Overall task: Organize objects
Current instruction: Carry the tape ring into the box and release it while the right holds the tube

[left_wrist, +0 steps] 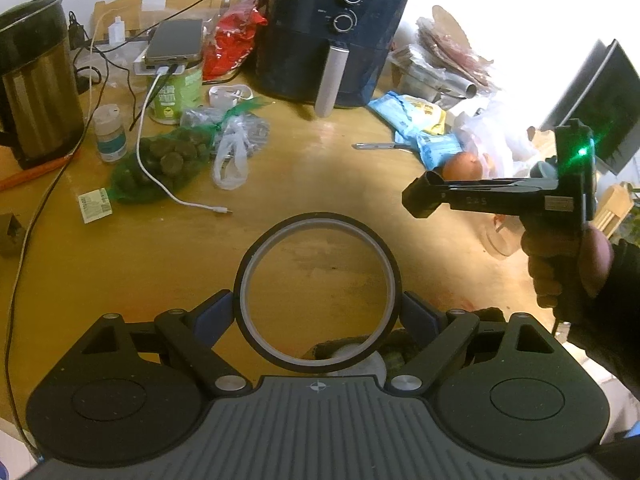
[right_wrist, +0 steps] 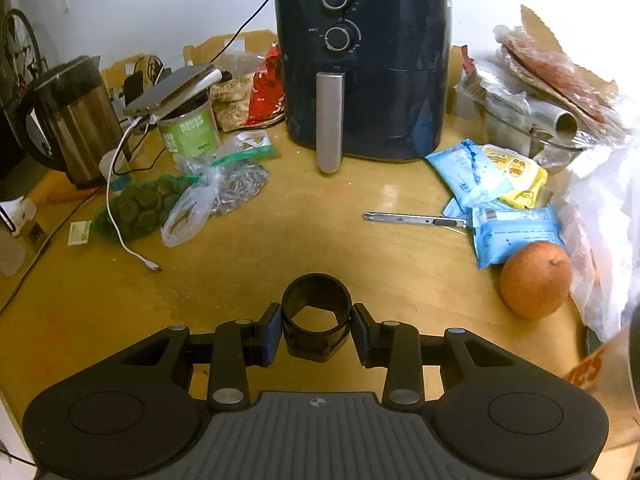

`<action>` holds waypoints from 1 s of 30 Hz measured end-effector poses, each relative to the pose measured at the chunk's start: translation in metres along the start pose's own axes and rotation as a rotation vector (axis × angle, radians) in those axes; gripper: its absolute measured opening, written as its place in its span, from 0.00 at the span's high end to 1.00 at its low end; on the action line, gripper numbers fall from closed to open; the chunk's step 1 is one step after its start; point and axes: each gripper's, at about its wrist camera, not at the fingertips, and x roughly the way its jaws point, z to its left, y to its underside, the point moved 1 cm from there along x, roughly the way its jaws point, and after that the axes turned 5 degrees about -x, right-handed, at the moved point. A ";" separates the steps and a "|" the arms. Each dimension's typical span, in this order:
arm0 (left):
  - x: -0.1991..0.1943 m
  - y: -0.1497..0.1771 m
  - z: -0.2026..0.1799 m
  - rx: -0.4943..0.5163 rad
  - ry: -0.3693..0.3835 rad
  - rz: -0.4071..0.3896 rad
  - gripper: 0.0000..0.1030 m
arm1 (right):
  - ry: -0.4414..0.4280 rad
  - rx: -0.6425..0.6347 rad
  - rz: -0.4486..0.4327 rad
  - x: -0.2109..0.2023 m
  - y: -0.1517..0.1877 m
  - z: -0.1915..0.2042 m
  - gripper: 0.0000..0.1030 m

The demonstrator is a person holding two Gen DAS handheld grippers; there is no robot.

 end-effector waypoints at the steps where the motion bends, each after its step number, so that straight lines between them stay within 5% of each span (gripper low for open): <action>1: 0.000 0.000 -0.001 0.002 0.001 0.001 0.13 | -0.001 0.006 -0.002 -0.003 0.001 -0.001 0.61; 30: -0.007 0.016 -0.027 0.046 0.029 -0.005 0.13 | -0.031 0.154 -0.068 -0.089 0.045 -0.006 0.61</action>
